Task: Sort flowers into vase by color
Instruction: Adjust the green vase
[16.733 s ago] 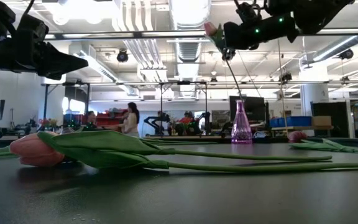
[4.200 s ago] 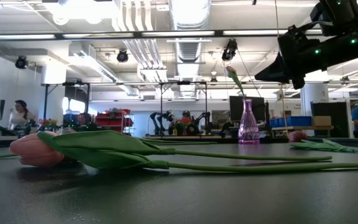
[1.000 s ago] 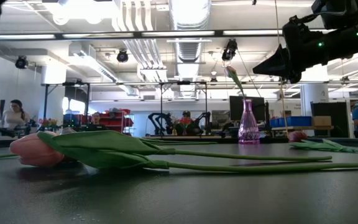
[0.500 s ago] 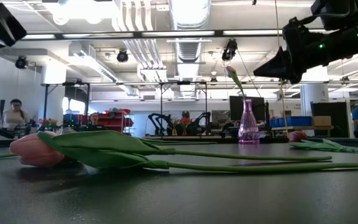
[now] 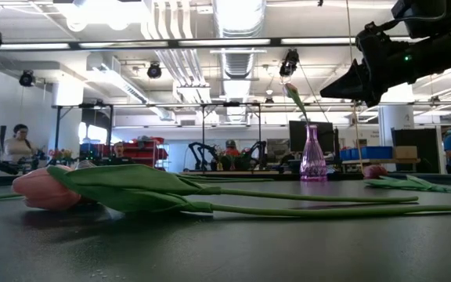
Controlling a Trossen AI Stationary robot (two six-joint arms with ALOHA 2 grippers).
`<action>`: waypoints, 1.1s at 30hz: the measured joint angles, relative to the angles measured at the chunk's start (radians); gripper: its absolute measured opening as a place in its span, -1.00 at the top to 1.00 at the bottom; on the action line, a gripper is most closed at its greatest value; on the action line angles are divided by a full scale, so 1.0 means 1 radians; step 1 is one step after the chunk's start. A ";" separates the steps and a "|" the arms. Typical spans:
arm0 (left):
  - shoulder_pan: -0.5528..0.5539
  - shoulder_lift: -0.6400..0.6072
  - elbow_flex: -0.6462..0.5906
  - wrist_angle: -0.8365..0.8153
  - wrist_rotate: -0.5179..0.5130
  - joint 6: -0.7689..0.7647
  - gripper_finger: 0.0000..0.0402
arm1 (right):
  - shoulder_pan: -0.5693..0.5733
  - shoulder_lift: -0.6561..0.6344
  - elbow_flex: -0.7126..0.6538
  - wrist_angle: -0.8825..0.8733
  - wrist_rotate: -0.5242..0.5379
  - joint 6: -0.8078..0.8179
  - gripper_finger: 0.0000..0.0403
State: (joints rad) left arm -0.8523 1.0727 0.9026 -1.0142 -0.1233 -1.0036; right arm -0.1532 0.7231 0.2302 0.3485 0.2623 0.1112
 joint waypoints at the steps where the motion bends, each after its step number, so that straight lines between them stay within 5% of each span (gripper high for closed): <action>1: -0.005 0.016 0.011 -0.002 0.020 -0.002 1.00 | 0.001 0.000 0.000 0.000 0.000 0.000 0.95; 13: -0.110 0.196 0.045 -0.047 0.187 -0.164 0.81 | 0.001 0.000 0.000 -0.001 0.000 0.000 0.95; 33: -0.176 0.263 0.017 0.188 0.187 -0.361 0.82 | 0.001 0.000 0.000 0.000 0.000 0.001 0.95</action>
State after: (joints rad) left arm -1.0288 1.3354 0.9195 -0.8265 0.0638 -1.3643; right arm -0.1524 0.7235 0.2302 0.3485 0.2626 0.1120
